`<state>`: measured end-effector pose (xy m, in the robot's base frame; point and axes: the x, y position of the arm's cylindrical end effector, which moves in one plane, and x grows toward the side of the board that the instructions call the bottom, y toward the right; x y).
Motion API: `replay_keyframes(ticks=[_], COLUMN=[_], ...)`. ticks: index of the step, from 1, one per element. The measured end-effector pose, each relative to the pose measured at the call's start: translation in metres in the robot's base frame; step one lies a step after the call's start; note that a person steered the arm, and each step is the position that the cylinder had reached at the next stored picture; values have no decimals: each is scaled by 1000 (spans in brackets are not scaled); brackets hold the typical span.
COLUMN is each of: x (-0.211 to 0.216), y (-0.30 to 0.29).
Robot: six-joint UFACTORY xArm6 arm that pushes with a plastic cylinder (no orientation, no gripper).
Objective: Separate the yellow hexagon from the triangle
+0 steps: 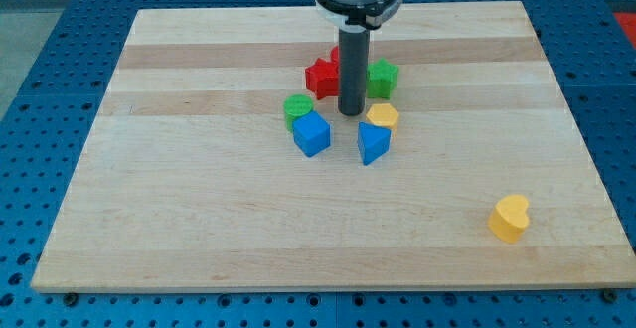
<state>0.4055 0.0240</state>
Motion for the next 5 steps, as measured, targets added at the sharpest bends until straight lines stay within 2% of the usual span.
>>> replay_keyframes(ticks=[1, 3, 5], x=[8, 11, 53], y=[8, 67, 88])
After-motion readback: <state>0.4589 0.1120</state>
